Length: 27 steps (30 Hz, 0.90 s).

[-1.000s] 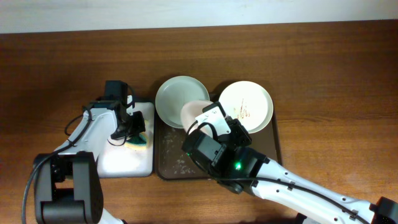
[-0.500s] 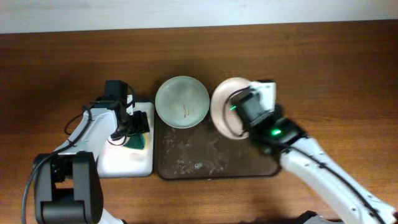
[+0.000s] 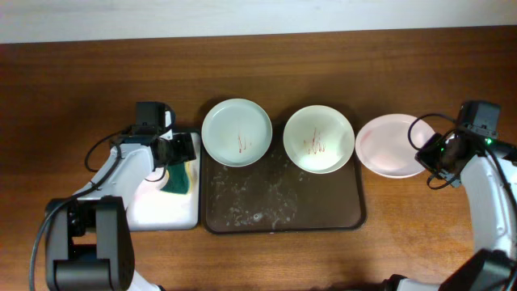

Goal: Clean dirty plates on tray and stack at the side
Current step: 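Carry the cleaned plate right and set it on the table, then grasp the right back plate rim and drag it forward with right gripper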

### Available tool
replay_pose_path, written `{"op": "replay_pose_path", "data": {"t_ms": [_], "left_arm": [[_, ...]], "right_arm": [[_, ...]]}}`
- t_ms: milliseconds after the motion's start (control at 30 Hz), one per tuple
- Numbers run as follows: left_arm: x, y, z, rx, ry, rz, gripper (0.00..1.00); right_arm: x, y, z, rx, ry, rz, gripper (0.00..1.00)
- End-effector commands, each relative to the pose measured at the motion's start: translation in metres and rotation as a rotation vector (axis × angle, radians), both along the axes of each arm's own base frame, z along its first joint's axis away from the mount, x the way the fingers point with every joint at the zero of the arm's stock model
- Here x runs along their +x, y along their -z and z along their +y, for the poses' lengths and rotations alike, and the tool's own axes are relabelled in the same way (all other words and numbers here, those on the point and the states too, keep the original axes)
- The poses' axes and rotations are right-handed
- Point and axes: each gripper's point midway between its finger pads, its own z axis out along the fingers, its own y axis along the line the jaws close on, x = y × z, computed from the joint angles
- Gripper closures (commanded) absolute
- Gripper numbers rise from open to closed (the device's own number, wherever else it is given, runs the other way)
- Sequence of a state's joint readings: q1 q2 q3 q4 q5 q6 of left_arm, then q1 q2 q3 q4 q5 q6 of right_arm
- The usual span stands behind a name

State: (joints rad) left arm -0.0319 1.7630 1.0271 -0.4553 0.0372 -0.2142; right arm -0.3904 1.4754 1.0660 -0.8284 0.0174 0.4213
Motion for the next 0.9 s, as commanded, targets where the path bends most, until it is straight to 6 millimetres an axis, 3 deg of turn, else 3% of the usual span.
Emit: {"op": "replay_pose_path", "data": {"t_ms": [0, 33, 133, 167, 200, 233, 267, 333, 400, 433, 467, 533, 567, 667, 700, 767, 800, 833, 867], "left_arm": [[-0.011, 0.026, -0.007, 0.004, 0.025, 0.074, 0.26], [-0.013, 0.030, -0.009, 0.005, 0.030, 0.086, 0.34], [-0.012, 0.031, -0.009, 0.006, 0.033, 0.085, 0.70], [-0.011, 0.030, -0.009, 0.005, 0.032, 0.081, 0.86], [-0.009, 0.029, -0.010, 0.005, 0.032, 0.072, 0.99], [-0.007, 0.028, -0.010, 0.005, 0.032, 0.068, 1.00], [-0.002, 0.022, -0.010, 0.005, 0.032, 0.054, 1.00], [0.006, 0.008, -0.009, 0.004, 0.029, 0.033, 1.00], [0.008, -0.004, -0.008, 0.011, 0.027, 0.025, 0.38], [0.004, -0.005, -0.008, 0.011, 0.026, 0.037, 0.21], [-0.004, -0.003, -0.007, 0.012, 0.027, 0.070, 0.13], [-0.026, 0.003, -0.008, 0.007, 0.029, 0.162, 0.12], [-0.040, 0.006, -0.010, -0.003, 0.034, 0.221, 0.12], [-0.066, 0.008, -0.017, -0.019, 0.045, 0.326, 0.16], [-0.070, 0.008, -0.019, -0.019, 0.051, 0.343, 0.16], [-0.075, 0.009, -0.025, -0.013, 0.072, 0.358, 0.26], [-0.075, 0.010, -0.027, -0.012, 0.079, 0.356, 0.38], [-0.075, 0.010, -0.029, -0.008, 0.085, 0.355, 0.59], [-0.075, 0.010, -0.030, -0.008, 0.090, 0.356, 0.73]], "right_arm": [[0.003, 0.018, -0.009, 0.034, 0.024, 0.038, 0.96], [0.004, 0.024, -0.009, 0.040, 0.023, 0.050, 0.96], [0.009, 0.036, -0.011, 0.045, 0.024, 0.064, 0.96], [0.012, 0.036, -0.011, 0.046, 0.022, 0.051, 0.95], [0.016, 0.035, -0.010, 0.057, 0.016, 0.033, 0.85], [0.018, 0.034, -0.007, 0.073, 0.009, 0.020, 0.71], [0.021, 0.034, 0.000, 0.098, -0.040, 0.006, 0.47], [0.024, 0.027, 0.007, 0.122, -0.093, -0.004, 0.37], [0.031, 0.007, 0.009, 0.117, -0.126, -0.041, 0.35], [0.038, -0.007, 0.015, 0.120, -0.174, -0.079, 0.35], [0.046, -0.022, 0.025, 0.128, -0.231, -0.119, 0.35], [0.059, -0.049, 0.055, 0.149, -0.366, -0.185, 0.35], [0.064, -0.059, 0.080, 0.162, -0.463, -0.210, 0.35], [0.067, -0.061, 0.149, 0.203, -0.668, -0.205, 0.35], [0.066, -0.060, 0.164, 0.207, -0.707, -0.199, 0.35], [0.067, -0.058, 0.210, 0.205, -0.836, -0.206, 0.35], [0.068, -0.056, 0.229, 0.195, -0.888, -0.214, 0.34], [0.070, -0.056, 0.250, 0.187, -0.944, -0.230, 0.34], [0.073, -0.054, 0.265, 0.169, -0.983, -0.245, 0.32]]}}
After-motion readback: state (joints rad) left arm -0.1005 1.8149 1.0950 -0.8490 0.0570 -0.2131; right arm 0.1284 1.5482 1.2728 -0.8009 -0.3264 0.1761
